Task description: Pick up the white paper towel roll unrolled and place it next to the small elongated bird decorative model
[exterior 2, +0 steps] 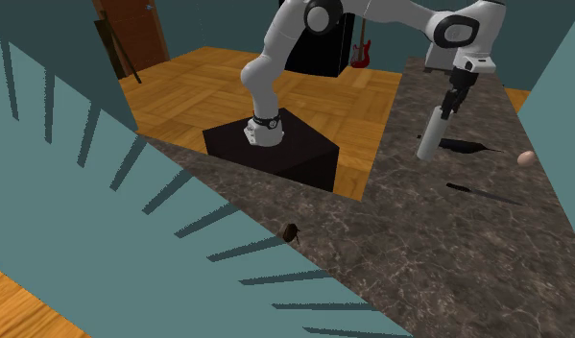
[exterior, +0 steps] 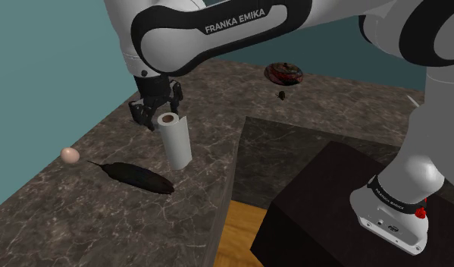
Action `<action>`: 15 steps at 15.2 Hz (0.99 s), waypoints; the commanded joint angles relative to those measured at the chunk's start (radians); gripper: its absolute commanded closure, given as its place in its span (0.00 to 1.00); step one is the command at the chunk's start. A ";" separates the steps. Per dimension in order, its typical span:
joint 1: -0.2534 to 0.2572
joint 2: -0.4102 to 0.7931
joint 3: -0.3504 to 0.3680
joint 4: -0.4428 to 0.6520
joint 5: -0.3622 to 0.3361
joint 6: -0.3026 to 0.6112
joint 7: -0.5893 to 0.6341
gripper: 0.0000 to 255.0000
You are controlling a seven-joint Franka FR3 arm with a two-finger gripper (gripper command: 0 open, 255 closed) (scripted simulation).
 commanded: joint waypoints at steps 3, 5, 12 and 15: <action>0.000 0.000 0.000 0.000 0.000 0.000 0.000 0.00; 0.002 -0.005 0.001 0.025 0.002 -0.030 -0.002 0.00; 0.010 -0.012 0.003 0.108 0.005 -0.120 -0.006 0.00; 0.010 -0.012 0.003 0.108 0.005 -0.120 -0.006 0.00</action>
